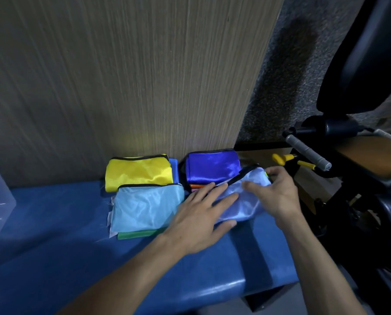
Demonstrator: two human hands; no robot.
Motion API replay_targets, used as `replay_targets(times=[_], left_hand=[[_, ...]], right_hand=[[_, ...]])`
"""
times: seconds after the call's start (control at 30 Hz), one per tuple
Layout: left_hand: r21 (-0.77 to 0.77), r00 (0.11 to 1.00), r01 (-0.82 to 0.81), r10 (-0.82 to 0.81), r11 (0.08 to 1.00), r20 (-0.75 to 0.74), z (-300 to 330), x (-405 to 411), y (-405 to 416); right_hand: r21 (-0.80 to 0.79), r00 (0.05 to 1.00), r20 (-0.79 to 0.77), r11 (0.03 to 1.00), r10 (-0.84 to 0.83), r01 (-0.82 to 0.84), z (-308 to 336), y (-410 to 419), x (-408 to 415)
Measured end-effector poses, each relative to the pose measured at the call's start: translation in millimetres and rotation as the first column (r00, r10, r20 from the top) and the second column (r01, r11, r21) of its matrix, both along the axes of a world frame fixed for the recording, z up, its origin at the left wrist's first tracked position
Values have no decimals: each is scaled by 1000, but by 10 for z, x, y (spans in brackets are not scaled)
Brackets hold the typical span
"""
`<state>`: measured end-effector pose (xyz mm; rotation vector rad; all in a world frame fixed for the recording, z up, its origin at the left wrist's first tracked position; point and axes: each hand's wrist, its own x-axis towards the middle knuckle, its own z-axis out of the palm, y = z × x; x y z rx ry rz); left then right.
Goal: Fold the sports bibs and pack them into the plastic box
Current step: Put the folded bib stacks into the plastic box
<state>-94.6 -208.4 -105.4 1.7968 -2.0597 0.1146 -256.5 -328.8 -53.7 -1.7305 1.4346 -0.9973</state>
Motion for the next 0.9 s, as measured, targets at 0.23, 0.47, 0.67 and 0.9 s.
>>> replay_targets(times=[0.23,0.47,0.67,0.9], left_hand=[[-433,953,-135,-4,891,-304,325,86,-4],[-190,973,-203,220,960,70,385,489,-226],[107,949,-219,186,970,255,444,585,-484],[190,963,-240,209,952,170,370,554,-539]], right_hand=[[-159,952,141,955,272,-250,657,55,106],[137,910,402,976,99,-166,134,-538,727],[154,997,78,988,-20,8,-258,-794,782],[458,978,104,865,178,-206,-280,-918,717]])
